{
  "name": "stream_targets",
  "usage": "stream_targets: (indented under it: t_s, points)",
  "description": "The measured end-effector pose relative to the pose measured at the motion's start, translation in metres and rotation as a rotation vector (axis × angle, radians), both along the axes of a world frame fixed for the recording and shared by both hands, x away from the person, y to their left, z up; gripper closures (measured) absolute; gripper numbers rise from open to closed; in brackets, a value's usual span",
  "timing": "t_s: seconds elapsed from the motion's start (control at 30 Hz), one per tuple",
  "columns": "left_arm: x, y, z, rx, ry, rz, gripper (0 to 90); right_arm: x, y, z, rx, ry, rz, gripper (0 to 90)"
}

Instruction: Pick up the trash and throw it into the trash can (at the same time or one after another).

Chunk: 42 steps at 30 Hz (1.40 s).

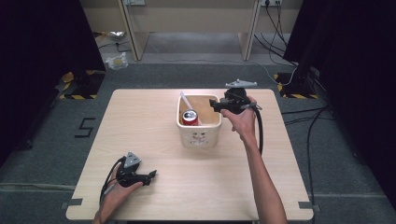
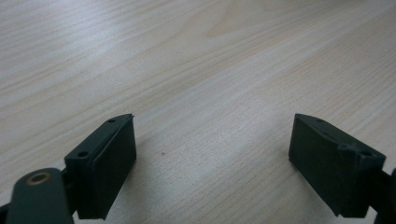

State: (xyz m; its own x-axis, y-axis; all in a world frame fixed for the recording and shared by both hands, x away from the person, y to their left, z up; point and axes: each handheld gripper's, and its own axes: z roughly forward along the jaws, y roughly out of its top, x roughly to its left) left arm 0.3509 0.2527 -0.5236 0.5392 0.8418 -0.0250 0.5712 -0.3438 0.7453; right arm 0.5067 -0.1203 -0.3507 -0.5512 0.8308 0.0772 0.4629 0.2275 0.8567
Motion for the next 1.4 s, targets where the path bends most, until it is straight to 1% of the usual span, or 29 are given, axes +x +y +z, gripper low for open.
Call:
stream_targets:
  t_s: [0.17,0.23,0.53,0.6,0.77,1.03,1.13,1.27,1.4]
  points:
    - [0.0,0.0,0.0,-0.001,0.0,0.001,14.3,-0.006,-0.013,0.0,0.004,-0.008,-0.016,27.4]
    - [0.0,0.0,0.0,-0.001,0.0,0.001,14.3,-0.009,-0.018,0.0,-0.006,-0.015,-0.029,26.7]
    - [0.0,0.0,0.0,-0.001,0.0,0.001,14.3,-0.02,-0.032,-0.002,-0.011,-0.021,-0.04,26.1]
    - [0.0,0.0,0.0,-0.001,0.0,0.001,14.3,-0.022,-0.035,-0.003,-0.006,-0.023,-0.051,25.2]
    - [0.0,0.0,0.0,-0.001,0.0,0.001,14.3,-0.028,-0.041,-0.005,-0.01,-0.029,-0.052,24.5]
    - [0.0,0.0,0.0,0.006,0.001,-0.003,14.3,-0.046,-0.045,-0.012,-0.063,-0.049,-0.035,23.3]
    - [0.0,0.0,0.0,0.002,0.0,-0.001,14.3,-0.053,-0.048,-0.015,-0.073,-0.058,-0.036,22.9]
    - [0.0,0.0,0.0,0.002,0.0,-0.001,14.3,-0.06,-0.049,-0.021,-0.086,-0.05,-0.029,22.8]
    - [0.0,0.0,0.0,0.002,0.001,0.0,14.3,-0.065,-0.053,-0.025,-0.096,-0.05,-0.036,22.7]
